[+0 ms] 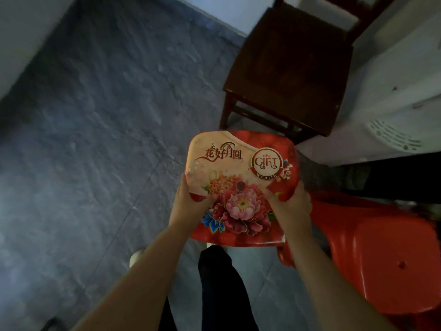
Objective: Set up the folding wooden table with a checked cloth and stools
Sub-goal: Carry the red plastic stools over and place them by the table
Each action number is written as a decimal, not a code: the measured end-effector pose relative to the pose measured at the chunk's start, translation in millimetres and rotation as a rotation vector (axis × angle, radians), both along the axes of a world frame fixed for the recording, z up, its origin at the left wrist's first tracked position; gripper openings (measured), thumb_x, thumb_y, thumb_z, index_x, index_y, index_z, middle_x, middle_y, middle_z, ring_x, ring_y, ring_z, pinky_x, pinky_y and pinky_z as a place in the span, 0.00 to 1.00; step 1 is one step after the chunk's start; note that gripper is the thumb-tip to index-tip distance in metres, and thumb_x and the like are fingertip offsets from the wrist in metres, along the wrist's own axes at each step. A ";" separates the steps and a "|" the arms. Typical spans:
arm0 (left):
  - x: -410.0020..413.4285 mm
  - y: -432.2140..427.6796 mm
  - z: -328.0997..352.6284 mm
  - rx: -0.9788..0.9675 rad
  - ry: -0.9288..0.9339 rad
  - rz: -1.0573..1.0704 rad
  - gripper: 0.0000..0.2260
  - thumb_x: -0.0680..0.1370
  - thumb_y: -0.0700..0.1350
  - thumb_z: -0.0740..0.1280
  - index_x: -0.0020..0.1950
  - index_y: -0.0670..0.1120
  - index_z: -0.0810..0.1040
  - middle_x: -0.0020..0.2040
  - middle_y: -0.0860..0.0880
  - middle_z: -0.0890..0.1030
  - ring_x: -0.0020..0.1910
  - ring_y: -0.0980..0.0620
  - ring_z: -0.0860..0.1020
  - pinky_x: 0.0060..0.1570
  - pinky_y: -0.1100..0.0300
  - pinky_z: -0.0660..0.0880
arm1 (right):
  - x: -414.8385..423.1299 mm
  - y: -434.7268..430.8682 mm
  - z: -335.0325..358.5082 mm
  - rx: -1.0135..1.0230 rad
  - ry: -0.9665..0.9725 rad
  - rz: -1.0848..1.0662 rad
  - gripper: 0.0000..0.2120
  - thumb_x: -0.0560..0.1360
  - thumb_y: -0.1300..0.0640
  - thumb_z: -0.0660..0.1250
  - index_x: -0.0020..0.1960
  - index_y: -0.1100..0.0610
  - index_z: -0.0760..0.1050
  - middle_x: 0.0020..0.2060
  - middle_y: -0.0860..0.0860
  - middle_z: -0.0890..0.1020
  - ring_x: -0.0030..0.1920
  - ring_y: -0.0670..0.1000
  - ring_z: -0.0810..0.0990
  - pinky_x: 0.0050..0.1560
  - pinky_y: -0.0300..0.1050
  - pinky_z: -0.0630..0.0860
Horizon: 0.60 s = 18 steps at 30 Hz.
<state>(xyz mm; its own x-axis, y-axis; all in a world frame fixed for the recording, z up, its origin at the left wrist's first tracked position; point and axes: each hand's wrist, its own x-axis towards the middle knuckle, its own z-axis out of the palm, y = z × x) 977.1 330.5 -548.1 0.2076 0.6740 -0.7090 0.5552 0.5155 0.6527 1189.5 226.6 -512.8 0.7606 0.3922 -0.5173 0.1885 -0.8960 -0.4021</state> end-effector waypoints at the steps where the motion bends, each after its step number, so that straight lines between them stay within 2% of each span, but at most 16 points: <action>1: -19.4 5.0 12.2 0.023 -0.011 0.033 0.40 0.61 0.65 0.75 0.69 0.64 0.61 0.60 0.53 0.76 0.58 0.52 0.77 0.54 0.45 0.76 | -16.7 12.0 16.6 0.015 -0.024 0.040 0.51 0.62 0.32 0.71 0.74 0.55 0.54 0.68 0.58 0.65 0.69 0.60 0.63 0.66 0.63 0.65; 4: -83.5 17.4 60.9 0.096 -0.045 0.151 0.40 0.62 0.66 0.75 0.70 0.64 0.62 0.62 0.55 0.75 0.59 0.53 0.77 0.55 0.47 0.76 | -79.8 44.4 67.3 0.078 -0.092 0.155 0.51 0.61 0.33 0.71 0.73 0.56 0.55 0.66 0.59 0.66 0.67 0.60 0.63 0.64 0.62 0.66; 7: -159.8 24.3 113.8 0.221 -0.016 0.284 0.39 0.67 0.57 0.75 0.73 0.56 0.61 0.64 0.56 0.70 0.59 0.56 0.73 0.55 0.57 0.72 | -161.5 72.9 121.4 0.167 -0.162 0.283 0.50 0.63 0.35 0.72 0.74 0.56 0.54 0.64 0.59 0.67 0.66 0.59 0.64 0.63 0.57 0.66; 9: -214.9 24.6 142.3 0.297 0.030 0.357 0.36 0.69 0.53 0.75 0.73 0.52 0.63 0.63 0.55 0.69 0.58 0.56 0.71 0.53 0.59 0.70 | -220.1 88.1 154.5 0.196 -0.199 0.383 0.50 0.64 0.35 0.71 0.75 0.57 0.53 0.65 0.59 0.67 0.66 0.58 0.64 0.62 0.53 0.66; 14: -378.5 16.1 200.1 0.429 0.099 0.548 0.37 0.69 0.54 0.75 0.73 0.52 0.62 0.61 0.55 0.67 0.59 0.55 0.69 0.54 0.60 0.68 | -378.6 117.2 210.1 0.346 -0.188 0.613 0.50 0.64 0.36 0.71 0.75 0.59 0.54 0.65 0.60 0.67 0.65 0.59 0.65 0.60 0.53 0.68; 18: -511.9 -6.0 228.7 0.511 0.083 0.666 0.41 0.64 0.60 0.76 0.73 0.54 0.62 0.62 0.56 0.69 0.59 0.56 0.72 0.56 0.58 0.71 | -502.4 131.9 227.8 0.430 -0.109 0.756 0.48 0.62 0.32 0.68 0.72 0.56 0.57 0.62 0.59 0.69 0.62 0.60 0.69 0.58 0.58 0.72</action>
